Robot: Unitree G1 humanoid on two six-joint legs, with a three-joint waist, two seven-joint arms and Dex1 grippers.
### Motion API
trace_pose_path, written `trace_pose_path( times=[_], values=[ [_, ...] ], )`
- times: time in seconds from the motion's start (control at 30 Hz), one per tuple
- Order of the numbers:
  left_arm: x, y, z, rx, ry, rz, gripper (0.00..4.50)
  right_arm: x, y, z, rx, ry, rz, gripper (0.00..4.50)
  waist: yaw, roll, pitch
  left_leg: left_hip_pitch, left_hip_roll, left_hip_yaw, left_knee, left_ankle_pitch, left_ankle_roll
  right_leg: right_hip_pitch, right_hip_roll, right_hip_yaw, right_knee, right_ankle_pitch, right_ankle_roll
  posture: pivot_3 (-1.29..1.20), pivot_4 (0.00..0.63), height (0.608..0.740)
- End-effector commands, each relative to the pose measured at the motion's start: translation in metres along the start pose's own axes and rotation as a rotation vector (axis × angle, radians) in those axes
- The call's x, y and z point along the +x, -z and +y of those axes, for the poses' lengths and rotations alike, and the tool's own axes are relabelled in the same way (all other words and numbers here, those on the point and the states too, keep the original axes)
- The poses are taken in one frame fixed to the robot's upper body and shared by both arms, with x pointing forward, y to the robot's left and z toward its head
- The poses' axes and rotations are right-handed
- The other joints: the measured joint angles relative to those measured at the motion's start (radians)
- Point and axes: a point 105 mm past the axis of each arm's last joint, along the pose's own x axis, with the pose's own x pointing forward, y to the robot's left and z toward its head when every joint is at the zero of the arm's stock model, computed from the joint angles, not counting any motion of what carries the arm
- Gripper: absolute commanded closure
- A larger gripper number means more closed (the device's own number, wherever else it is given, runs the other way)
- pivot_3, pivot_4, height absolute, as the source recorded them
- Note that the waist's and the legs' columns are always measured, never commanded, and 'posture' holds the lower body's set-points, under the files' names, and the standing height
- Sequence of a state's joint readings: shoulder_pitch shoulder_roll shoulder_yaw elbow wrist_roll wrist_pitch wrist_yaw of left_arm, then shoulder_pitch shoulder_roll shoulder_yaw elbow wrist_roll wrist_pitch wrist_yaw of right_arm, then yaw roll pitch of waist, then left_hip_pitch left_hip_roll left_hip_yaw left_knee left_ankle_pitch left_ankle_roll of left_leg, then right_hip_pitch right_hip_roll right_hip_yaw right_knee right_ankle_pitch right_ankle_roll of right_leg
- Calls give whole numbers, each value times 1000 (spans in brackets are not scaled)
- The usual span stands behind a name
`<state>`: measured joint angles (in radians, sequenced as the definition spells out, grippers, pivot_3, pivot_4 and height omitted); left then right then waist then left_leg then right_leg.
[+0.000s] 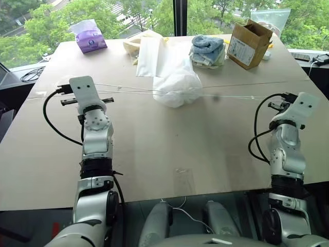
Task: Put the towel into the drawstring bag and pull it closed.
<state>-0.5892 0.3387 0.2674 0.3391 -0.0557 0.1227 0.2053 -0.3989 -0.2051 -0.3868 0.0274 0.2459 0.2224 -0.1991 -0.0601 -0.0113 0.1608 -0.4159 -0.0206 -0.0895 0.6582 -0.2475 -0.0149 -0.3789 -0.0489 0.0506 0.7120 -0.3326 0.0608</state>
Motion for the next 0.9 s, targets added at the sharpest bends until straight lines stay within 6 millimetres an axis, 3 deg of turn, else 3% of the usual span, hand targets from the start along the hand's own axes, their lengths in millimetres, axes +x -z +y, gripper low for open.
trace_pose_path(
  times=[0.03, 0.1, 0.2, 0.23, 0.33, 0.5, 0.57, 0.73, 0.9],
  values=[
    [-21, -11, -48, -88, 394, -60, 4462, -17, -23, 34, 15, -391, -33, 4500, -1, 0, 0, 0, 0, 0, 0, 0, 0, 0, 0, 0, 0, 0, 0, 0, 150, 740],
    [-48, 3, -73, -101, 619, -9, 4462, -47, -7, 61, -49, -687, 67, 4500, -6, 1, -1, 1, 0, 1, -3, 0, 0, 1, 0, 1, -2, 0, 0, 0, 150, 740],
    [-80, 19, -84, -122, 832, 76, 4462, -97, 20, 73, -208, -1024, 232, 4500, -13, 1, -1, 1, 1, 1, -5, 0, 0, 1, 1, 1, -3, 0, 0, 0, 150, 740],
    [-86, 23, -84, -128, 875, 104, 4230, -107, 26, 71, -251, -1080, 275, 3838, -13, 1, -1, 2, 2, 1, -5, 0, 0, 1, 2, 1, -3, 0, 0, 0, 150, 740],
    [-96, 30, -79, -102, 942, 158, 3210, -120, 35, 62, -315, -1165, 350, 2590, -10, 1, 0, 2, 4, 1, -3, -2, 4, 1, 2, 1, -2, 0, 0, 0, 150, 740],
    [-112, 41, -52, -44, 1067, 242, 909, -112, 29, 33, -320, -1134, 346, 291, 2, 0, 0, 11, 3, 0, -1, -3, 5, 12, 2, 1, -4, 0, 0, 0, 150, 740],
    [-128, 43, -42, -27, 1144, 280, 24, -120, 31, 18, -318, -1175, 396, 282, 8, 1, 0, 15, 4, 0, -6, -3, 5, 17, 2, 0, -9, 0, 0, 0, 150, 740],
    [-153, 58, -14, 81, 1225, 398, 24, -132, 34, -17, -319, -1215, 454, 282, 22, 1, 0, 17, 6, 0, -10, -4, 5, 20, 1, 0, -16, 0, 0, 0, 150, 740],
    [-159, 55, -4, 117, 1256, 386, 24, -133, 25, -37, -304, -1271, 415, 282, 22, 2, 0, 22, 6, 1, -9, -4, 6, 26, 1, 0, -17, 0, -1, 0, 150, 740]
  ],
)
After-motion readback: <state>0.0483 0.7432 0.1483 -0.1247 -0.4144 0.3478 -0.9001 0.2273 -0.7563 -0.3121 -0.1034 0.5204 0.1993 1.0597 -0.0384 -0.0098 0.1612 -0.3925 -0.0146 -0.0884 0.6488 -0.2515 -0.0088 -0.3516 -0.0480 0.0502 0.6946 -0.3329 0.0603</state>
